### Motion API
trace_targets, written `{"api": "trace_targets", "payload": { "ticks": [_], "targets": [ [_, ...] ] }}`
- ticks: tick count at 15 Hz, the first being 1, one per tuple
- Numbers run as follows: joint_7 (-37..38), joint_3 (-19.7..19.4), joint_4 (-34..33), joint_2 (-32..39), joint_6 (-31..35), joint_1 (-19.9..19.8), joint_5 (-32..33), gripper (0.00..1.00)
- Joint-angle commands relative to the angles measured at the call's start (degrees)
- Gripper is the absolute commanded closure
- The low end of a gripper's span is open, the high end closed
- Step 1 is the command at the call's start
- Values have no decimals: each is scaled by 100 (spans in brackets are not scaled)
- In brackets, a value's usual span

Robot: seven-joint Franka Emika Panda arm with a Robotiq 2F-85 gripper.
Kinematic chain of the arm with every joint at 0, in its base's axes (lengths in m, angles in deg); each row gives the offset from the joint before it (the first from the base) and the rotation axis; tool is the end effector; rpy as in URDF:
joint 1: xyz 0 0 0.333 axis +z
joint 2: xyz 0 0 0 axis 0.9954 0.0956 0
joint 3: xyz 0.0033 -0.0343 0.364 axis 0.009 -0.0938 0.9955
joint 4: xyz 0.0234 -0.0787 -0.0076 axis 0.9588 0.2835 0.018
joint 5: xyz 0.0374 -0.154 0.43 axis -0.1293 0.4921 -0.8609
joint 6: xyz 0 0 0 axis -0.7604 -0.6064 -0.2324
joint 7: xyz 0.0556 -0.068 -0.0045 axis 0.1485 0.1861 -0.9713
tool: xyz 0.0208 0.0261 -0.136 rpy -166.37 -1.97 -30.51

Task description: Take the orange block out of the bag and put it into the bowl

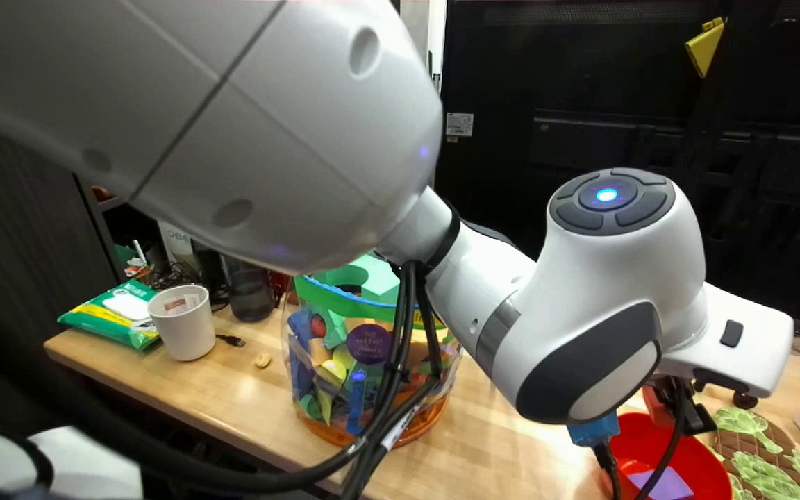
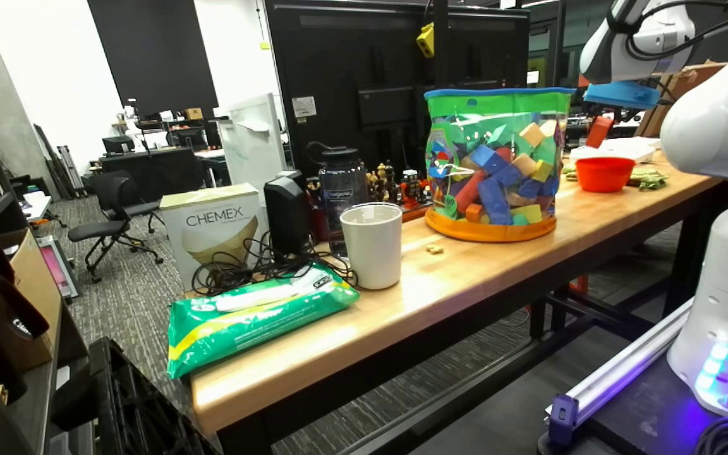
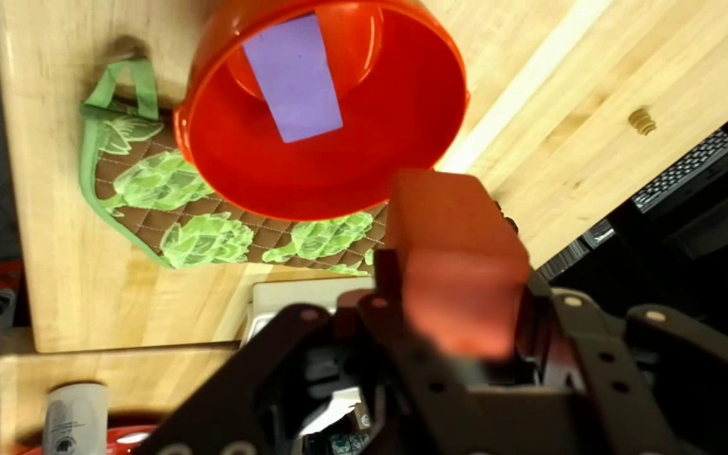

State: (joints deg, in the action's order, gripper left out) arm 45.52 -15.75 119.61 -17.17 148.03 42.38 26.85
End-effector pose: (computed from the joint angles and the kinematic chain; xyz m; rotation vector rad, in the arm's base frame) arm 0.3765 -0.3991 0.4078 2.3250 -1.6344 1.0046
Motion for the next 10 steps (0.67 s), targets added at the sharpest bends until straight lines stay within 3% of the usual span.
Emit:
{"api": "trace_targets", "payload": {
  "ticks": [1,3,7,10],
  "targets": [
    [409,147,-130,241,-142,-212,169,34],
    [553,185,-136,319,-133,-253,271,29],
    [757,239,-163,377,-138,-264,405,4],
    [918,321,-193,329,-134,-300,629,0]
  ]
}}
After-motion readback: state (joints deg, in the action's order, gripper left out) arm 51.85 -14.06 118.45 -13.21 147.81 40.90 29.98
